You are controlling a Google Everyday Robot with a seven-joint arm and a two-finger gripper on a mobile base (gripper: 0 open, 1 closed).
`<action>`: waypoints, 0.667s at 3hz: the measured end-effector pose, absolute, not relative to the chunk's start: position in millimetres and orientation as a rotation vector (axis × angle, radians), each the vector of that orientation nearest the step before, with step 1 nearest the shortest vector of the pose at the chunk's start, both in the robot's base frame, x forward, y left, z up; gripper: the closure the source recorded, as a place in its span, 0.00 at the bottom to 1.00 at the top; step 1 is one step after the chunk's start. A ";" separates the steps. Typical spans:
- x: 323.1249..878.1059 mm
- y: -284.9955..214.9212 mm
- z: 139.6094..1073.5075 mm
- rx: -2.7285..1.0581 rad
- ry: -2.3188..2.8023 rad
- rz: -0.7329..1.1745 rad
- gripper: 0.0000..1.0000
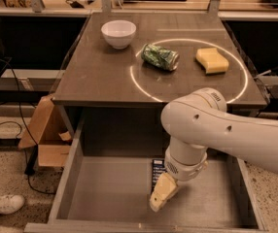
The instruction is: Pick rxbar blueberry from top drawer and place on counter
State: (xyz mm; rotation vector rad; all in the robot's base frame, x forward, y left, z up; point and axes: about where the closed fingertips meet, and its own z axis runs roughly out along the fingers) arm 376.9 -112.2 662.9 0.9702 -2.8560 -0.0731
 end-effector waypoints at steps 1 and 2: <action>376.9 -112.2 662.9 0.970 -2.856 -0.073 0.00; 384.0 -118.7 653.1 0.830 -2.892 -0.130 0.00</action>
Offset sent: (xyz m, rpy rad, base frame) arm 0.0202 -0.0149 -0.0253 0.0726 0.0468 -0.2424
